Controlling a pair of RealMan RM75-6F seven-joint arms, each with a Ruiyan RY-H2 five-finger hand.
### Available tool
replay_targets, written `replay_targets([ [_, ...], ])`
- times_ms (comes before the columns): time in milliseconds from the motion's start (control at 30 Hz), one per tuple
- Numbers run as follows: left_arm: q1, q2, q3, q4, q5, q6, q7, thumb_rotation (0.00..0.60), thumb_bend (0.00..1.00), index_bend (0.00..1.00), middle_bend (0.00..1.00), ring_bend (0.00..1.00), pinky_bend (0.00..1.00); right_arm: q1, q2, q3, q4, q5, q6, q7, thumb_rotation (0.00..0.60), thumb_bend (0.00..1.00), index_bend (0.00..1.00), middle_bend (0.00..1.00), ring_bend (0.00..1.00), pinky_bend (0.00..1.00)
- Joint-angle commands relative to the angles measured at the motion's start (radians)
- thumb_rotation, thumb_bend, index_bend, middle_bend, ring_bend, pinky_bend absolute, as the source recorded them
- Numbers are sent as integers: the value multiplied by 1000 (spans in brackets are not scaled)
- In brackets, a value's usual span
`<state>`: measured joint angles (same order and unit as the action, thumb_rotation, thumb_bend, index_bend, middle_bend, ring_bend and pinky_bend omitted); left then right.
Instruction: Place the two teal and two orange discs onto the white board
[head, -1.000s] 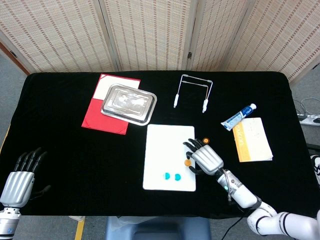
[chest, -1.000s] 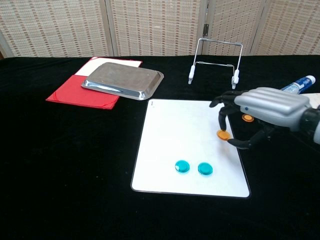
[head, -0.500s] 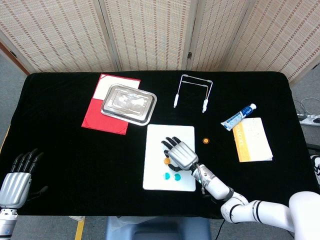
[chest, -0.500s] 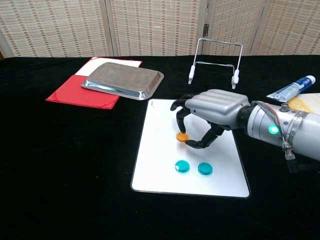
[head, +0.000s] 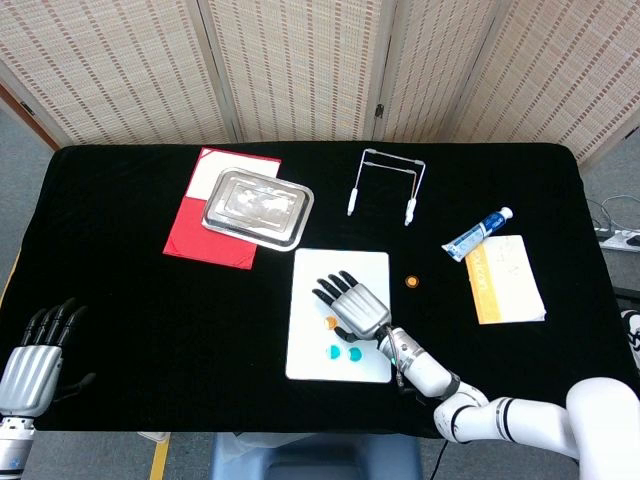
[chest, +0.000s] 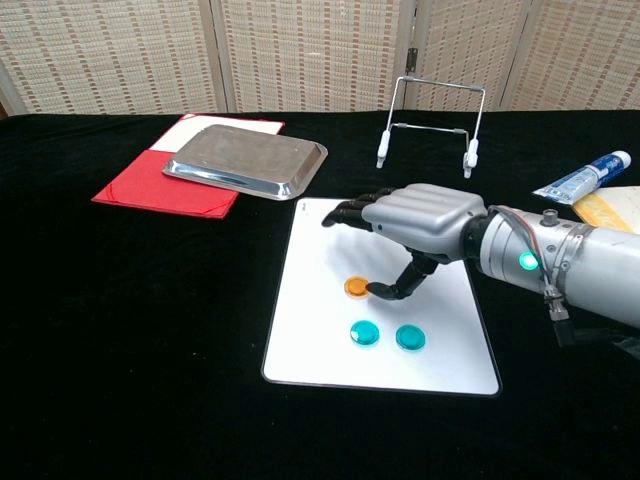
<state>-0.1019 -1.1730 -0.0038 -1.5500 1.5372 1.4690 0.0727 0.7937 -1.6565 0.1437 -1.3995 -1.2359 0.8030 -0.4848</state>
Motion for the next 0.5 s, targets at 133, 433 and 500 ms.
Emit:
replay_targets([
  [133,-5,-5,-3,9,-1,-6,-9,600,192,0,0,0,0,-81,89,24,-55,61,115,51,600,446,0,0,0,0],
  [433,-17,-10,1,-12,23,-10,3,600,192,0,0,0,0,-160,272,36,-151,225,120,113,0,115,0,0,0,0],
  [500,-18,-8,2,-20,28,-8,7,600,192,0,0,0,0,-170,288,32,-149,229,120,136,0,96,0,0,0,0],
])
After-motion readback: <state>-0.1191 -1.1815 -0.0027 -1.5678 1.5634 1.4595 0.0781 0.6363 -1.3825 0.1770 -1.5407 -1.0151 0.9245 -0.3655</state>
